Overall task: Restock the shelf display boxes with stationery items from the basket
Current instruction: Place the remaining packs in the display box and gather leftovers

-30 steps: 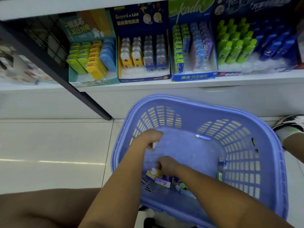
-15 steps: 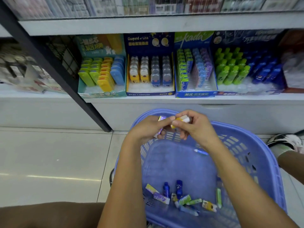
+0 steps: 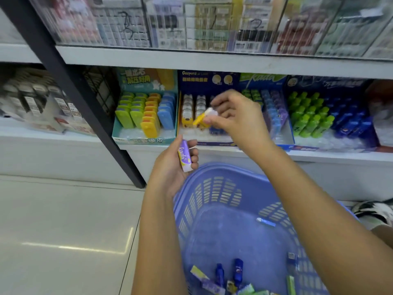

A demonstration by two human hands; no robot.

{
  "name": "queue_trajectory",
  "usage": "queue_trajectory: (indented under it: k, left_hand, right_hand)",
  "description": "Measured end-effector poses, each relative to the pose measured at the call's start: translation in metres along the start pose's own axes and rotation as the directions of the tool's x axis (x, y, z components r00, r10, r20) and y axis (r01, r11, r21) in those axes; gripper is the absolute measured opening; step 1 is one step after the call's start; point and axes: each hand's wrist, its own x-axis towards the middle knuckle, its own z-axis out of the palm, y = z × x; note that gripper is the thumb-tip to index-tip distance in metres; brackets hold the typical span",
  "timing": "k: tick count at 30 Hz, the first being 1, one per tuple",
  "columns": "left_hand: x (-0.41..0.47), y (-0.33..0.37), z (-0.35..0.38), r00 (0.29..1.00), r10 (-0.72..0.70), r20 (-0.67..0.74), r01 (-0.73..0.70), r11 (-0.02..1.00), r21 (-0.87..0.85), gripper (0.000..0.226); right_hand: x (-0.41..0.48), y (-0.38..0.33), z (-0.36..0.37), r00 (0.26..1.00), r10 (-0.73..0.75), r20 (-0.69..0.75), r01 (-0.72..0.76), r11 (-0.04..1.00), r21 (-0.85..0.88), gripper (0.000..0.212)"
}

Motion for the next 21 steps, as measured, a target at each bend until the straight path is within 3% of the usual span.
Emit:
queue_trajectory:
  k: [4, 7, 14, 19, 21]
  left_hand:
    - [-0.001, 0.009, -0.01, 0.994, 0.073, -0.076, -0.081, 0.991, -0.109, 0.033]
    - [0.0, 0.012, -0.017, 0.99, 0.108, -0.088, -0.118, 0.986, -0.118, 0.03]
    - [0.001, 0.007, -0.021, 0.993, 0.094, -0.068, -0.095, 0.996, 0.002, 0.032]
    - [0.003, 0.004, -0.021, 0.995, 0.081, -0.066, -0.082, 0.996, -0.017, 0.041]
    - [0.003, 0.004, -0.02, 0.995, 0.083, -0.06, -0.085, 0.996, -0.029, 0.038]
  right_hand:
    - [0.032, 0.002, 0.035, 0.971, -0.116, 0.208, 0.186, 0.915, -0.358, 0.022]
    - [0.042, 0.008, 0.05, 0.952, -0.077, 0.297, 0.221, 0.843, -0.49, 0.022]
    - [0.05, 0.009, 0.062, 0.934, -0.069, 0.35, 0.264, 0.794, -0.547, 0.026]
    - [0.039, 0.017, 0.064, 0.981, -0.071, 0.182, 0.143, 0.898, -0.416, 0.02]
    - [0.038, 0.02, 0.062, 0.979, -0.065, 0.193, 0.14, 0.904, -0.404, 0.019]
